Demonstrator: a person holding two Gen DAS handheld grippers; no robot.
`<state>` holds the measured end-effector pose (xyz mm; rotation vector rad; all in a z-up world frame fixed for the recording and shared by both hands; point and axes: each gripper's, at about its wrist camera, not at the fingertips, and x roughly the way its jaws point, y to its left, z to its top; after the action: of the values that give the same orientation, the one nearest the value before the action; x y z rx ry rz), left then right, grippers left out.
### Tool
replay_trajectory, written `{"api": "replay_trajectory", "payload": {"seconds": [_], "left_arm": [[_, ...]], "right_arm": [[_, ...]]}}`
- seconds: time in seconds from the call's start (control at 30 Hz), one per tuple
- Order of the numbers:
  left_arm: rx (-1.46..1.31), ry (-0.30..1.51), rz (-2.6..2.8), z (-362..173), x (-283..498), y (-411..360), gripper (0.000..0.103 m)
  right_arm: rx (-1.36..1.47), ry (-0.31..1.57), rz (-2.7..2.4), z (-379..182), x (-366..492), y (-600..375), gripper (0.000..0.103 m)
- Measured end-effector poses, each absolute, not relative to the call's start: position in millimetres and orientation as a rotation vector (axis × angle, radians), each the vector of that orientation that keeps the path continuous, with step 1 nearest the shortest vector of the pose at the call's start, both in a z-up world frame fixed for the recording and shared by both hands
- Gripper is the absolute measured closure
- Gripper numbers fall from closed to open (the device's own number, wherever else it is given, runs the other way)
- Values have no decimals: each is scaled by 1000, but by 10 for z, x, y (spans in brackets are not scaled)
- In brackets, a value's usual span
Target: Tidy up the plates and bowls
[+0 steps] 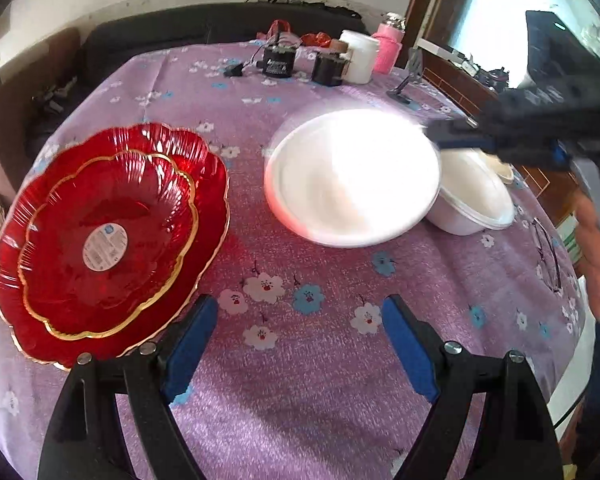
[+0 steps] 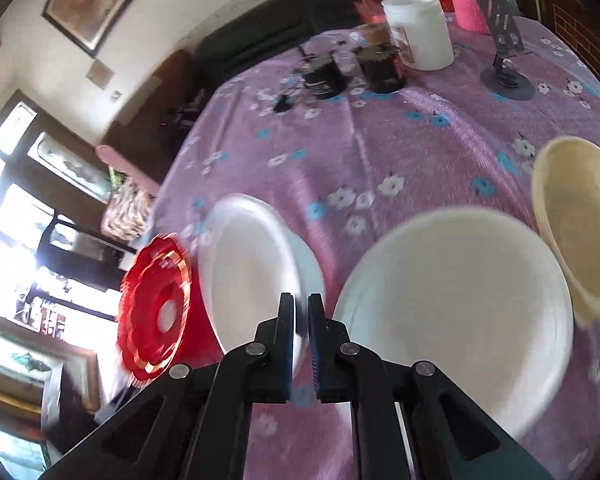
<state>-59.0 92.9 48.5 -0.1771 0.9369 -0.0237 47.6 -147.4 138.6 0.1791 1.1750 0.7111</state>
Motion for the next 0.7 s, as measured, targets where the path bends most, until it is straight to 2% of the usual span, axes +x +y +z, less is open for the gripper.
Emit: {"api": "replay_trajectory", "payload": {"seconds": [0.27,0.33,0.4,0.7], "left_arm": [[-176,922,-18,539,-688,962,19],[-191,928,-18,533,-653,971,19],[-197,930,-7,550,-620,963,19],[-169,915,-1,706,-549,923,19]], "right_arm": [[157,1123,743,1451,-207,-1907,94],[237,1123,751,1404,-221,-1982,93],[294,1128,721,1315,-206,-2030,85],[216,1169,587,935,47,-2036,86]]}}
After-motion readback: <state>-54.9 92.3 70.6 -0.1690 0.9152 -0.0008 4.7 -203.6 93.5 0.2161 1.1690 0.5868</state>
